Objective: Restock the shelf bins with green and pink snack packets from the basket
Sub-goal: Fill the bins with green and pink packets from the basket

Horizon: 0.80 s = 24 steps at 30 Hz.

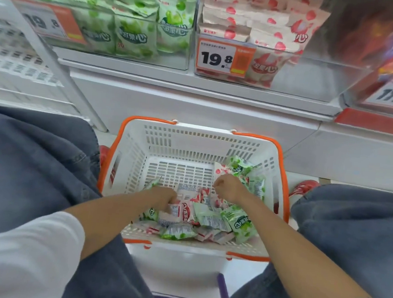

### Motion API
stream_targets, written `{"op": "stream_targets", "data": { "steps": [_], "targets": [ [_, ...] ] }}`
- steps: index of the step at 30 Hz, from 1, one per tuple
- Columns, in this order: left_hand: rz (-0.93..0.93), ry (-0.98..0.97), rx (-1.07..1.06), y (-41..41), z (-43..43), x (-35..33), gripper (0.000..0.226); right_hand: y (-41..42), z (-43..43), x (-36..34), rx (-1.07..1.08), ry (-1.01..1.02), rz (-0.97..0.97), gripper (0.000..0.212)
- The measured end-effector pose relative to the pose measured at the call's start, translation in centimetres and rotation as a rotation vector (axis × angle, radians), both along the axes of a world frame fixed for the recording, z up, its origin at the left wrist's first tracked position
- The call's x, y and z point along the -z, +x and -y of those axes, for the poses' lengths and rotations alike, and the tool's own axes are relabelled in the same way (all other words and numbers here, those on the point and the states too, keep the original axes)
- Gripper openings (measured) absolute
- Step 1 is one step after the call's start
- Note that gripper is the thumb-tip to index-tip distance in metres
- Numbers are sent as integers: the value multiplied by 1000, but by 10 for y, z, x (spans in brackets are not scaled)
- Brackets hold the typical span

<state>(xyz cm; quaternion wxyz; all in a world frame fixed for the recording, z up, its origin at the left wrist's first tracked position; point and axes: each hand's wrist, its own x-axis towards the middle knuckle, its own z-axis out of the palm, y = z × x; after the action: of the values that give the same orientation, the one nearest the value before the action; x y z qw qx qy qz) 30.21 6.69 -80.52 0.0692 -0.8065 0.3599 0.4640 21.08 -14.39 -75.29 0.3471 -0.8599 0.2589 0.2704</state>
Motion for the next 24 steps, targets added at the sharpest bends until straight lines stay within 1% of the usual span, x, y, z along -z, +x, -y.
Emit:
{"op": "stream_targets", "data": {
  "steps": [1, 2, 4, 5, 6, 7, 8, 9, 11, 12, 13, 14, 15, 16, 17, 19, 21, 24],
  "targets": [
    [-10, -21, -31, 6, 2, -2, 33, 0, 0, -6, -18, -20, 8, 26],
    [-16, -78, -82, 14, 7, -7, 38, 0, 0, -11, -66, -76, 30, 32],
    [-31, -189, -274, 32, 20, -29, 37, 2, 2, -22, -220, -236, 140, 61],
    [-65, -246, -393, 40, 28, -44, 40, 4, 2, -29, -274, -275, 228, 73],
    [-119, -302, -536, 47, 36, -62, 44, 8, 2, -35, -312, -279, 319, 81],
    [-186, -346, -703, 53, 43, -79, 43, 12, 2, -40, -337, -273, 389, 85],
    [-272, -375, -861, 57, 50, -97, 37, 16, 3, -45, -348, -263, 447, 86],
    [-388, -386, -989, 60, 55, -113, 30, 20, 4, -50, -332, -244, 487, 83],
    [-629, -362, -1152, 64, 63, -144, 25, 24, 6, -67, -217, -174, 577, 63],
    [-686, -346, -1185, 65, 66, -156, 27, 26, 7, -79, -125, -111, 619, 49],
    [-686, -340, -1186, 67, 68, -166, 33, 27, 9, -91, -33, -26, 646, 33],
    [-659, -351, -1172, 67, 72, -176, 45, 27, 12, -102, 46, 72, 661, 18],
    [-601, -396, -1153, 68, 76, -185, 58, 28, 15, -113, 118, 173, 665, 8],
    [-514, -483, -1128, 67, 82, -194, 68, 29, 19, -123, 179, 253, 659, 10],
    [-405, -590, -1077, 65, 90, -203, 73, 28, 23, -132, 221, 325, 647, 10],
    [-185, -764, -899, 56, 106, -219, 74, 28, 30, -149, 258, 432, 615, 10],
    [-23, -897, -734, 48, 121, -230, 66, 29, 37, -162, 268, 498, 595, 19],
    [219, -1069, -635, 41, 140, -245, 51, 31, 47, -183, 299, 532, 644, 16]
  ]
}}
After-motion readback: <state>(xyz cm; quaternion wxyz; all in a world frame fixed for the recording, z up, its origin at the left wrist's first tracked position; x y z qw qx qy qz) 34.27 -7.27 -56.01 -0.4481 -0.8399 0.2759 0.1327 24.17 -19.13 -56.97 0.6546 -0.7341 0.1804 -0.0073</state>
